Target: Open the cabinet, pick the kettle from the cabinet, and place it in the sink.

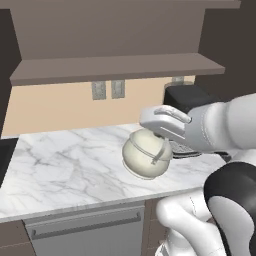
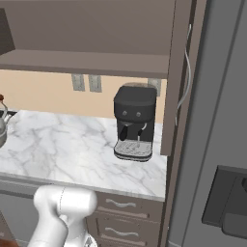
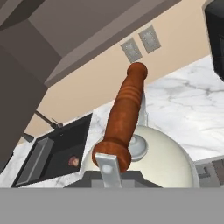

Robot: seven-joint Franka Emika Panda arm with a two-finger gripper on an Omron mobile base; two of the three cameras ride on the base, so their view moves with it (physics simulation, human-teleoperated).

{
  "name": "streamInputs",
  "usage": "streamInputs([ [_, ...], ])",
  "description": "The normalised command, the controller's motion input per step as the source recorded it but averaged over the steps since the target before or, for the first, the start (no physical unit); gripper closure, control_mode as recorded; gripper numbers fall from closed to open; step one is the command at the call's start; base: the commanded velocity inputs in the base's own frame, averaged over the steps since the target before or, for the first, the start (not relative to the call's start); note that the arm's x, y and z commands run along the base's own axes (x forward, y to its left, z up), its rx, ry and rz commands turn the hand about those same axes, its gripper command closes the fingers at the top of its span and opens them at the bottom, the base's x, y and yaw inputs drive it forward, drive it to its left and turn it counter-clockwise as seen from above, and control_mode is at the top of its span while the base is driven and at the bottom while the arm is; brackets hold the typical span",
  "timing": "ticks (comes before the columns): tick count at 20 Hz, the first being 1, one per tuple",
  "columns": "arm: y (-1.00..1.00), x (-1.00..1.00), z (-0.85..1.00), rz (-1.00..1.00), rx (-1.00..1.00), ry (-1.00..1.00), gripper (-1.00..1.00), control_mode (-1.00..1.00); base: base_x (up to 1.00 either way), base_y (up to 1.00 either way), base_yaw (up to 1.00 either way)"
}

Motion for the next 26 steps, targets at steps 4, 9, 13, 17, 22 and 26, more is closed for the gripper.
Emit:
streamInputs([
  [4, -0.26, -0.44, 0.02, 0.02, 0.0, 0.05, 1.0, -1.0, 0.0, 0.0, 0.0],
  [9, -0.23, -0.43, 0.0, 0.01, 0.0, 0.05, 1.0, -1.0, 0.0, 0.0, 0.0],
  [13, -0.15, -0.5, 0.0, 0.0, 0.0, 0.04, 1.0, -1.0, 0.0, 0.0, 0.0],
  [17, -0.12, -0.59, 0.0, 0.0, 0.0, 0.05, 1.0, -1.0, 0.0, 0.0, 0.0],
  [22, -0.1, -0.53, -0.02, 0.0, 0.0, 0.05, 1.0, -1.0, 0.0, 0.0, 0.0],
  [26, -0.07, -0.38, -0.02, 0.0, 0.0, 0.04, 1.0, -1.0, 0.0, 0.0, 0.0],
])
